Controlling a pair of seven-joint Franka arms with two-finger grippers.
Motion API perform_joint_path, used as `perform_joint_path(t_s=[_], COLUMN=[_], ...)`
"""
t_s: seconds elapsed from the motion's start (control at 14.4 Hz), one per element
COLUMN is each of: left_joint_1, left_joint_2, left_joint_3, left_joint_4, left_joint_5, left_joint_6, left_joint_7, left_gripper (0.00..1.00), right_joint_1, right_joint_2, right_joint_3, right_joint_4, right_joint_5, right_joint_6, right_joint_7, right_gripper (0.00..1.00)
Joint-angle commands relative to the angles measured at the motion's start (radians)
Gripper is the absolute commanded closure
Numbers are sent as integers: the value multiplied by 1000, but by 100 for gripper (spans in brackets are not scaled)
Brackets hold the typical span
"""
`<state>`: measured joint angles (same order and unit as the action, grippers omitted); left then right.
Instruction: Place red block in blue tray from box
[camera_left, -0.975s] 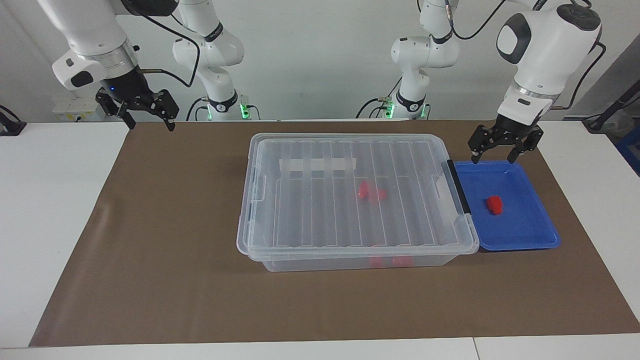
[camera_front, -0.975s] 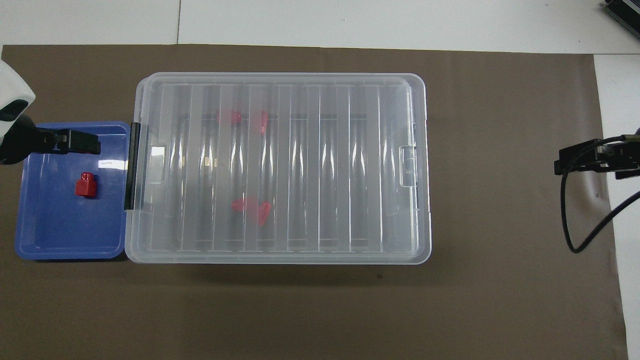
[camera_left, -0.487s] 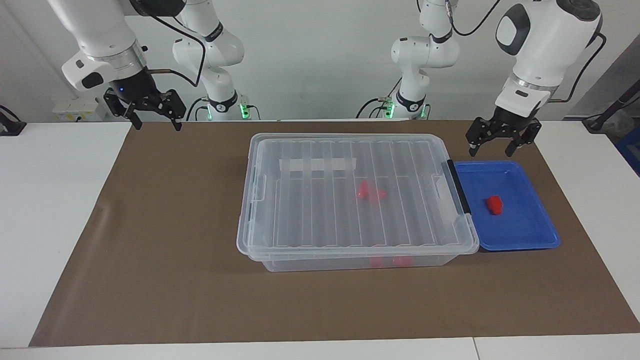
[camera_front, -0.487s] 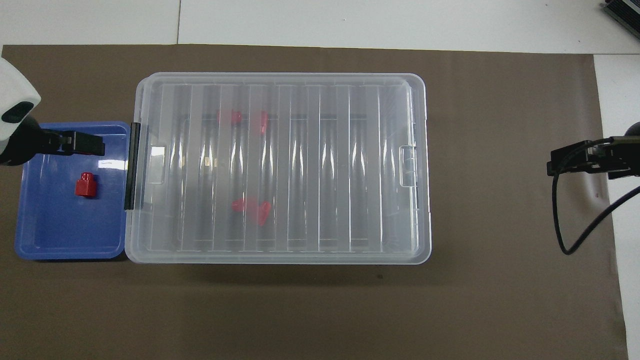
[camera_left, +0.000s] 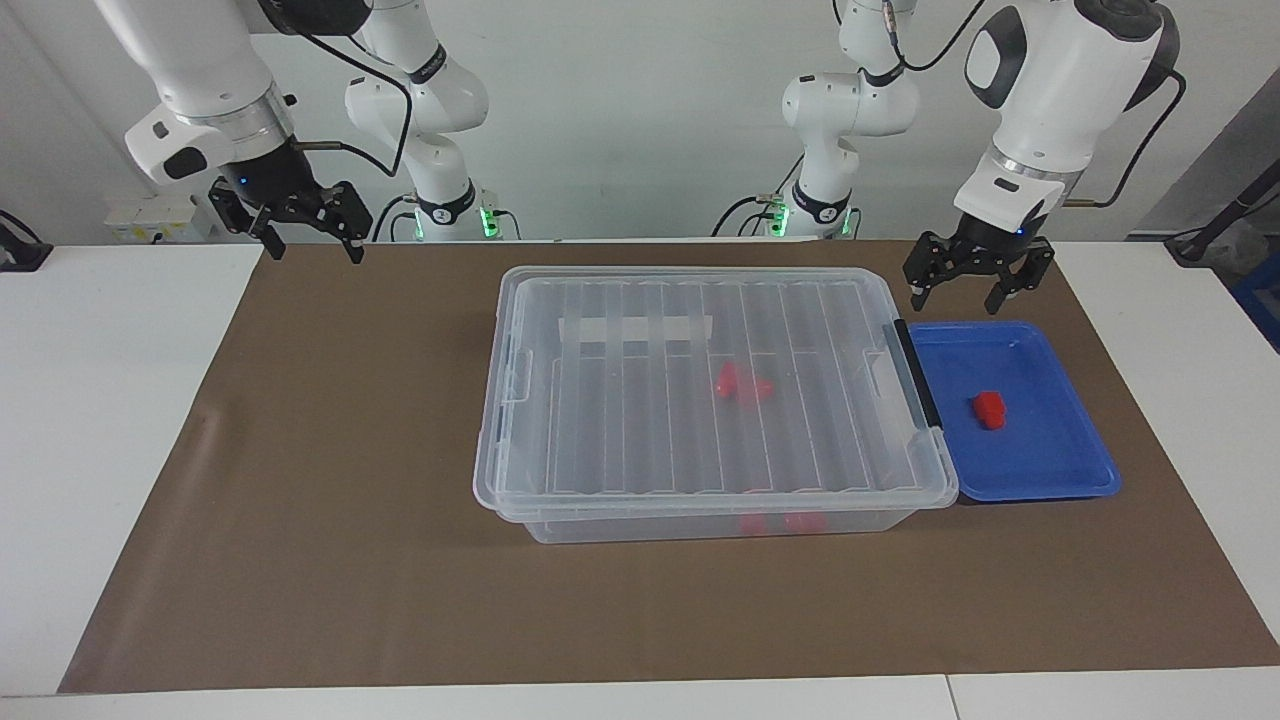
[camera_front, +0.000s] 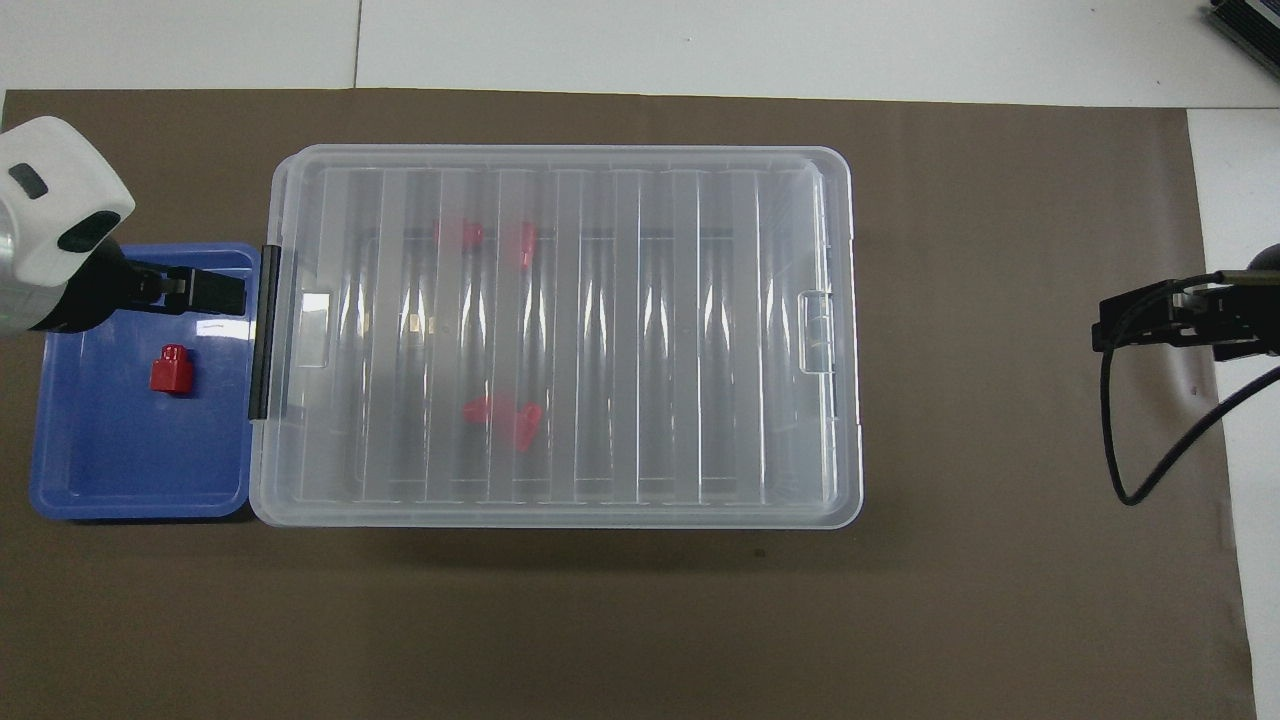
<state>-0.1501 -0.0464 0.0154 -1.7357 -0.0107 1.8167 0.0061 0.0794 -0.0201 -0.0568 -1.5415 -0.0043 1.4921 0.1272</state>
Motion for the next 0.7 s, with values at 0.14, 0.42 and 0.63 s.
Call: perform_joint_path(t_s=[0.14, 0.42, 0.63], left_joint_1=[7, 7, 7], left_joint_2=[-12, -13, -13], left_joint_3=[0, 5, 6], left_joint_4=[-2, -7, -5], left_joint_5=[11, 11, 11], left_joint_6=[-8, -20, -20], left_joint_7=[8, 8, 8], left_gripper=[0, 0, 0], right_joint_1=[5, 3, 5], right_joint_2=[-11, -11, -14], right_joint_3=[-1, -1, -1], right_joint_4=[-15, -17, -22], right_joint_5=[-6, -6, -6], right_joint_6=[10, 10, 10], right_joint_7=[45, 45, 48], right_gripper=[0, 0, 0])
